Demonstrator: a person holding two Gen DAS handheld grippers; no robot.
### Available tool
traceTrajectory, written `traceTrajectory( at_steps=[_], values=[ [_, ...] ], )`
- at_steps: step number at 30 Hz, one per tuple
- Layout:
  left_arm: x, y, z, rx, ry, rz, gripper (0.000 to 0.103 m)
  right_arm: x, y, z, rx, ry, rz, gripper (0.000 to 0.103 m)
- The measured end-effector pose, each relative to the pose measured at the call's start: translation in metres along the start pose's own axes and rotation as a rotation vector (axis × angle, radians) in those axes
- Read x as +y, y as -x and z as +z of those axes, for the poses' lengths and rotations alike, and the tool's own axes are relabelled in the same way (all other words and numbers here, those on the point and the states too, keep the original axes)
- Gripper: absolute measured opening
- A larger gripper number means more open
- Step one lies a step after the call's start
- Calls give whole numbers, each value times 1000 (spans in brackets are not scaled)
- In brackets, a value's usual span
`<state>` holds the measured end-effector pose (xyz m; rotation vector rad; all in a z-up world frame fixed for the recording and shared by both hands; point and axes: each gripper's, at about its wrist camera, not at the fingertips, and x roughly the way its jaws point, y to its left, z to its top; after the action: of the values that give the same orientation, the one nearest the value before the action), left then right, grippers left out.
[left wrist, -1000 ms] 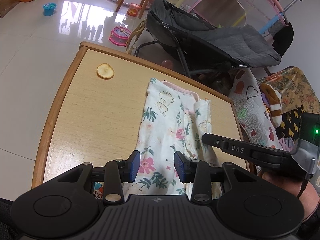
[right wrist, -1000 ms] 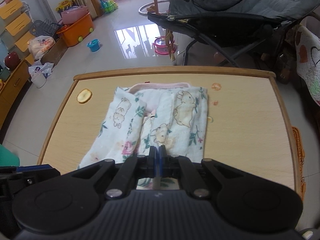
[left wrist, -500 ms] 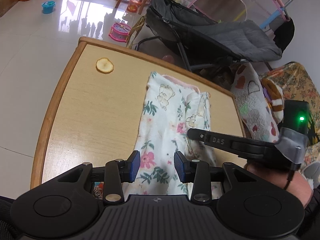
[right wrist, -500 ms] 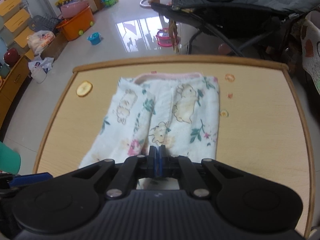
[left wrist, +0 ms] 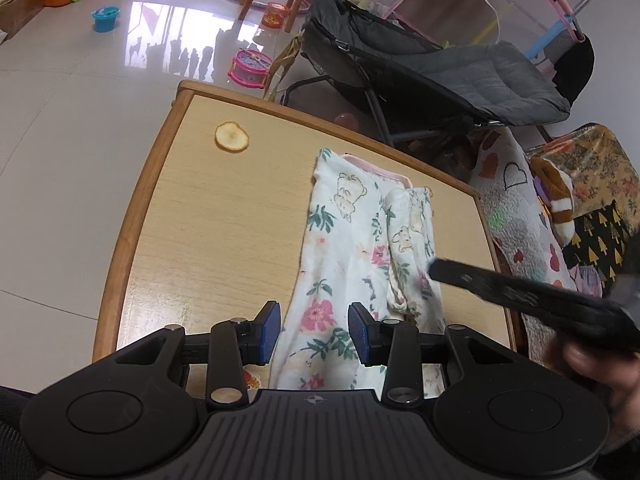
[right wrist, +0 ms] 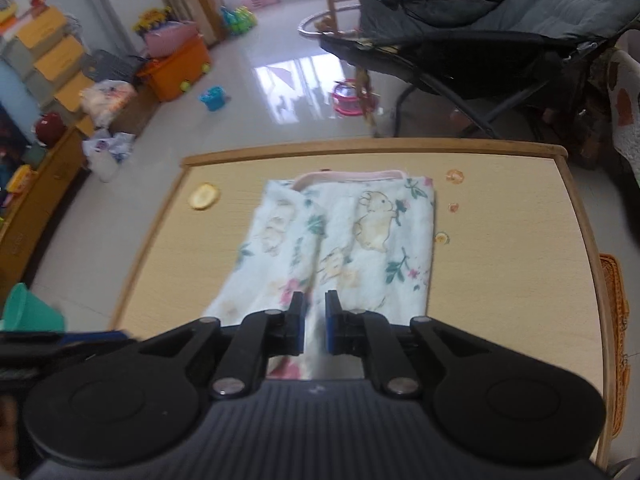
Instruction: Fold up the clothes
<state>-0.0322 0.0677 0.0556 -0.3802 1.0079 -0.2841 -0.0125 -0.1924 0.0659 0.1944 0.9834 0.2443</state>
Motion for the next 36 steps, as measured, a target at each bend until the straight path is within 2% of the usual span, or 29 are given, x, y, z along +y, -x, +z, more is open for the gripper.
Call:
traceTrajectory(
  at_steps=[4, 10, 16, 23, 26, 28, 30, 36],
  values=[
    [0, 2, -8, 8, 3, -2, 40, 16, 16, -27, 41, 11, 57, 10],
    [-1, 6, -19, 22, 5, 5, 40, 38, 16, -71, 128, -31, 140, 10],
    [1, 11, -24, 29, -3, 20, 40, 50, 13, -85, 158, -101, 209, 10],
    [5, 21, -24, 14, 13, 19, 40, 57, 5, -89, 175, -122, 190, 12],
    [5, 20, -25, 21, 13, 18, 40, 60, 2, -91, 172, -126, 178, 18],
    [5, 19, -26, 22, 11, 15, 40, 63, -1, -91, 176, -124, 166, 26],
    [5, 17, -27, 24, 15, 11, 40, 66, -4, -91, 178, -109, 155, 29],
    [6, 10, -30, 39, 13, 0, 40, 70, -13, -92, 201, -123, 160, 29]
  ],
)
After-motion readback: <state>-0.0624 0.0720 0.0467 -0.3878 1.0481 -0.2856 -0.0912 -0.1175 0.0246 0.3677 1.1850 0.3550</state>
